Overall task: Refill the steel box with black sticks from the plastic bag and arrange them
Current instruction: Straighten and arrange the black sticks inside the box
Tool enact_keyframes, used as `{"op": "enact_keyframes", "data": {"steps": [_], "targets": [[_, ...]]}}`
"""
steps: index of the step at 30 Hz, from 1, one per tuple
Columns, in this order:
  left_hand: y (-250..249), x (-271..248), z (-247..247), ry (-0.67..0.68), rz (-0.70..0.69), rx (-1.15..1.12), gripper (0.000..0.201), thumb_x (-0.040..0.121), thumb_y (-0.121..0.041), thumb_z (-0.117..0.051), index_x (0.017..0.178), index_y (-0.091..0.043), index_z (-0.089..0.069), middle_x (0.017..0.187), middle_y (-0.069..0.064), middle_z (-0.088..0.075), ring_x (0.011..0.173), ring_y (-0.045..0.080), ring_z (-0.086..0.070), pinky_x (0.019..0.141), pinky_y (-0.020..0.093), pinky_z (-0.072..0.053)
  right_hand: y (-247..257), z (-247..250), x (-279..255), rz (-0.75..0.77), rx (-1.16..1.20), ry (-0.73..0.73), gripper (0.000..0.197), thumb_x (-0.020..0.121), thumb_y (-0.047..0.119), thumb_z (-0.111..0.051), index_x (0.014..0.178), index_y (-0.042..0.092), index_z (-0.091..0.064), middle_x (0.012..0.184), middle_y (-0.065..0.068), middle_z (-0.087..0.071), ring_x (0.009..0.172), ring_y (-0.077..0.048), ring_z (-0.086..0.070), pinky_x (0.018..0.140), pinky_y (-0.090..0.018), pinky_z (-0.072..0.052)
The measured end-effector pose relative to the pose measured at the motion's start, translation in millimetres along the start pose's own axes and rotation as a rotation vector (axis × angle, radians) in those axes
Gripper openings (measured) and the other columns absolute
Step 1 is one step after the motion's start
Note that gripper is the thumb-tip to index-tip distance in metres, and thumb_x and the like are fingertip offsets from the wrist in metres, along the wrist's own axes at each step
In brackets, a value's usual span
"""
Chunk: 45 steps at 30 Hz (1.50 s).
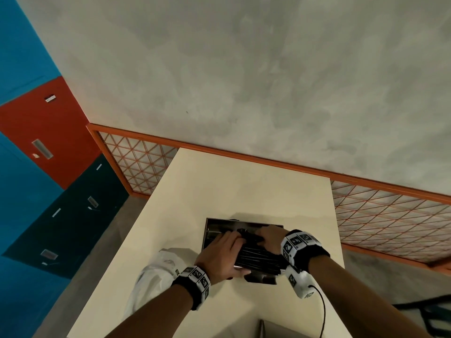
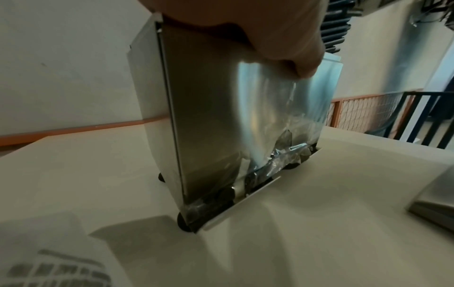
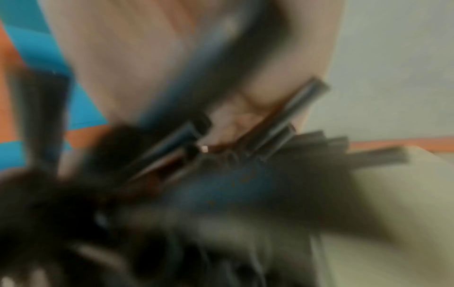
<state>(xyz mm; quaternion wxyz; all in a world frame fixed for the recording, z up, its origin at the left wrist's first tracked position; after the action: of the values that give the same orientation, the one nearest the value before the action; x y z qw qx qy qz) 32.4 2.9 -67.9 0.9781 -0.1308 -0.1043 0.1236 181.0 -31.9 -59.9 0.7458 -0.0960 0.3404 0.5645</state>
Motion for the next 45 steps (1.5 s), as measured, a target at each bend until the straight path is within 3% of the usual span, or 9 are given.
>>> {"op": "enact_keyframes", "data": {"steps": [7, 12, 14, 21, 25, 29, 35, 42, 45], "targets": [[3, 9, 12, -0.105, 0.015, 0.058, 0.083, 0.074, -0.081, -0.06, 0.124, -0.015, -0.058, 0.122, 0.002, -0.05, 0.109, 0.022, -0.052, 0.098, 0.042, -0.049, 2, 4, 7, 0.029, -0.039, -0.03, 0.032, 0.099, 0.027, -0.043, 0.124, 0.021, -0.062, 0.117, -0.008, -0.067, 0.104, -0.032, -0.063, 0.091, -0.043, -0.051], [2, 13, 10, -0.082, 0.049, 0.036, 0.09, 0.072, -0.078, -0.062, 0.136, -0.015, -0.053, 0.132, 0.001, -0.053, 0.124, 0.019, -0.051, 0.116, 0.049, -0.034, 13, 6, 5, 0.121, -0.026, -0.053, 0.03, 0.098, 0.019, -0.044, 0.123, 0.021, -0.061, 0.12, -0.008, -0.066, 0.108, -0.03, -0.062, 0.095, -0.04, -0.048], [6, 20, 6, 0.014, 0.082, -0.002, 0.092, 0.071, -0.079, -0.061, 0.139, -0.018, -0.049, 0.131, -0.003, -0.058, 0.122, 0.016, -0.054, 0.119, 0.045, -0.032, 14, 7, 4, 0.153, -0.011, -0.056, 0.033, 0.098, 0.017, -0.045, 0.127, 0.023, -0.06, 0.123, -0.006, -0.065, 0.111, -0.028, -0.061, 0.097, -0.038, -0.047], [21, 45, -5, 0.556, 0.225, -0.171, 0.095, 0.054, -0.086, -0.067, 0.133, -0.038, -0.046, 0.119, -0.008, -0.069, 0.101, 0.019, -0.068, 0.091, 0.039, -0.056, 5, 14, -3, 0.15, 0.068, -0.048, 0.037, 0.093, 0.022, -0.05, 0.123, 0.039, -0.063, 0.124, 0.005, -0.066, 0.11, -0.02, -0.061, 0.098, -0.038, -0.047], [21, 51, -9, 0.61, 0.233, -0.207, 0.096, 0.056, -0.087, -0.066, 0.135, -0.035, -0.047, 0.124, -0.005, -0.067, 0.106, 0.023, -0.067, 0.092, 0.036, -0.053, -17, 24, -9, 0.087, 0.223, -0.062, 0.02, 0.095, 0.031, -0.057, 0.109, 0.03, -0.072, 0.109, 0.005, -0.07, 0.1, -0.017, -0.063, 0.086, -0.028, -0.046], [18, 52, -4, 0.545, 0.215, -0.202, 0.087, 0.07, -0.079, -0.069, 0.14, -0.032, -0.045, 0.132, -0.002, -0.063, 0.114, 0.023, -0.063, 0.093, 0.032, -0.05, -68, 29, -30, -0.015, 0.855, -0.373, 0.026, 0.096, 0.033, -0.059, 0.084, 0.019, -0.077, 0.085, 0.003, -0.075, 0.089, -0.018, -0.069, 0.088, -0.034, -0.052], [9, 60, -1, 0.482, 0.151, -0.109, 0.095, 0.071, -0.086, -0.061, 0.145, -0.031, -0.039, 0.128, 0.001, -0.064, 0.112, 0.026, -0.064, 0.091, 0.035, -0.05, -102, -19, -59, -0.142, 1.718, -0.788, 0.033, 0.097, 0.024, -0.053, 0.1, -0.003, -0.071, 0.103, -0.025, -0.071, 0.096, -0.04, -0.068, 0.089, -0.048, -0.052], [13, 56, -9, 0.42, 0.173, -0.133, 0.092, 0.065, -0.093, -0.055, 0.135, -0.032, -0.049, 0.13, -0.004, -0.06, 0.107, 0.02, -0.064, 0.093, 0.039, -0.055, -71, -25, -60, -0.145, 1.594, -0.919, 0.025, 0.091, 0.027, -0.055, 0.092, 0.014, -0.076, 0.097, -0.005, -0.075, 0.096, -0.029, -0.068, 0.085, -0.041, -0.052], [15, 54, -11, 0.388, 0.177, -0.145, 0.092, 0.066, -0.091, -0.056, 0.137, -0.033, -0.048, 0.133, -0.007, -0.059, 0.112, 0.016, -0.063, 0.097, 0.037, -0.053, -55, -19, -60, -0.101, 1.259, -1.006, 0.028, 0.087, 0.04, -0.053, 0.098, 0.024, -0.073, 0.102, 0.008, -0.071, 0.097, -0.013, -0.064, 0.084, -0.019, -0.048]]}}
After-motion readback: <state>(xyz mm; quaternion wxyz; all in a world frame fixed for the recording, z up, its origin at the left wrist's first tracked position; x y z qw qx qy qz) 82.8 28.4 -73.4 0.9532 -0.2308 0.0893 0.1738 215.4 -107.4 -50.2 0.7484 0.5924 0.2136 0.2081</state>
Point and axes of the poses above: each hand's wrist, its own x-axis towards the middle knuckle, its own z-axis out of the back of the hand, y = z × x, the point moved 7 cm from there along x, towards the middle knuckle
